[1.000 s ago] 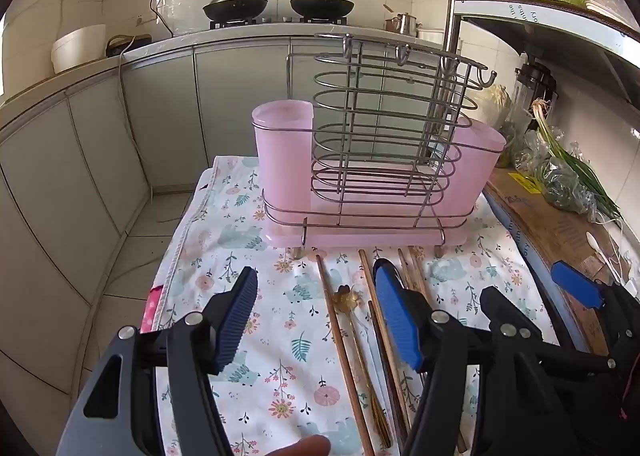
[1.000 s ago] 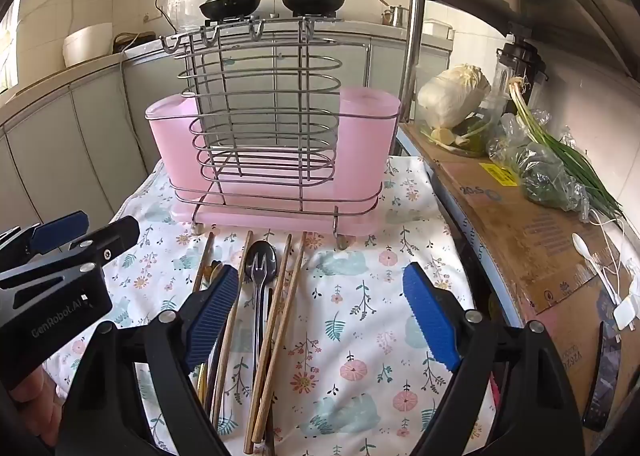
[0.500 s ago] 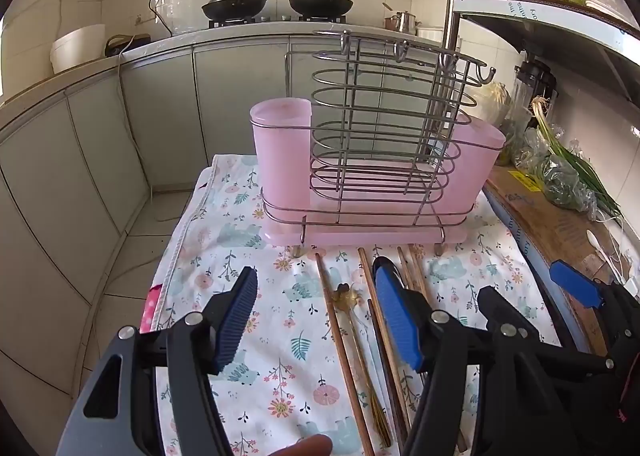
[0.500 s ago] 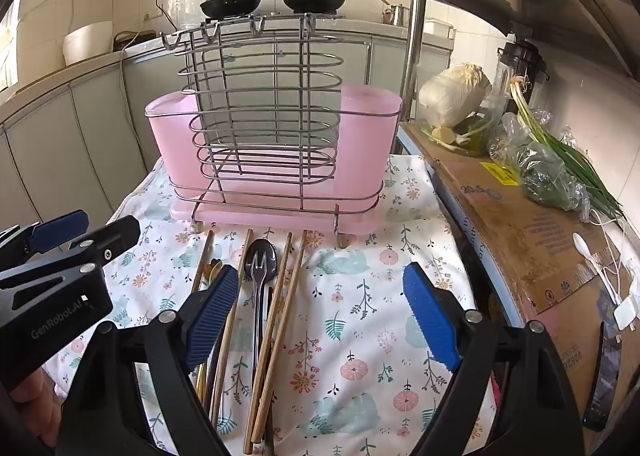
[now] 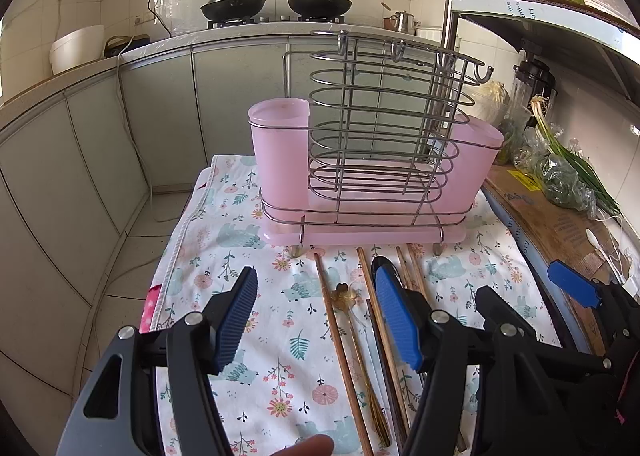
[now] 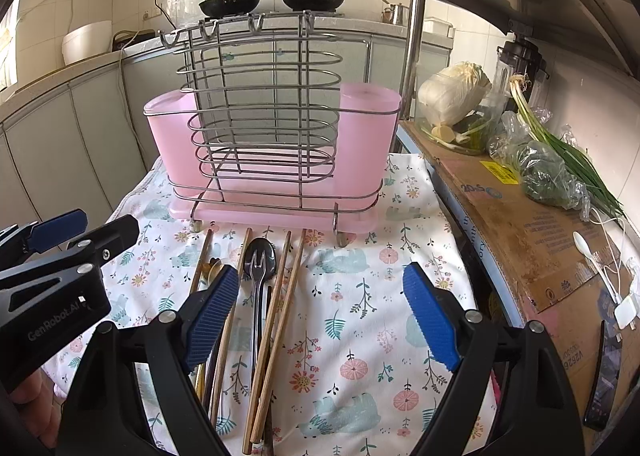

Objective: Organize utensils

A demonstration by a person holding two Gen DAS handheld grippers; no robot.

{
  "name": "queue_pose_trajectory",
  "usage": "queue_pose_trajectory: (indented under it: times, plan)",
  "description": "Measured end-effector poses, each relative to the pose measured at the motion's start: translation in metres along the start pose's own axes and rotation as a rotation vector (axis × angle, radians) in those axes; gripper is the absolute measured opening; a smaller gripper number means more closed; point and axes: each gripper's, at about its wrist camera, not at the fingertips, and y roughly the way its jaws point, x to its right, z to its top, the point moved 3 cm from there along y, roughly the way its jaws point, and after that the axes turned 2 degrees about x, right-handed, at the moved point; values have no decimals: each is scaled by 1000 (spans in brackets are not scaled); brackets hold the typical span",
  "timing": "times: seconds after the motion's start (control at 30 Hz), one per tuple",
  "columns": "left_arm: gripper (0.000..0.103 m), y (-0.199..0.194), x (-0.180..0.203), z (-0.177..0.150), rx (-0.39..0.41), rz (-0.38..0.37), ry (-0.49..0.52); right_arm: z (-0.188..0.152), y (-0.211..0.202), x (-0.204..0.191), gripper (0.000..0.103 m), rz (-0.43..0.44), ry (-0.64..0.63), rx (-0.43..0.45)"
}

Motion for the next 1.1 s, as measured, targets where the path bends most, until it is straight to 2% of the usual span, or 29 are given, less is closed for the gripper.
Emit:
queue_pose_trajectory:
  times: [1.1]
  plan:
    - [61, 0, 4, -1, 0, 2, 2, -2, 1, 0, 85, 0, -2, -6]
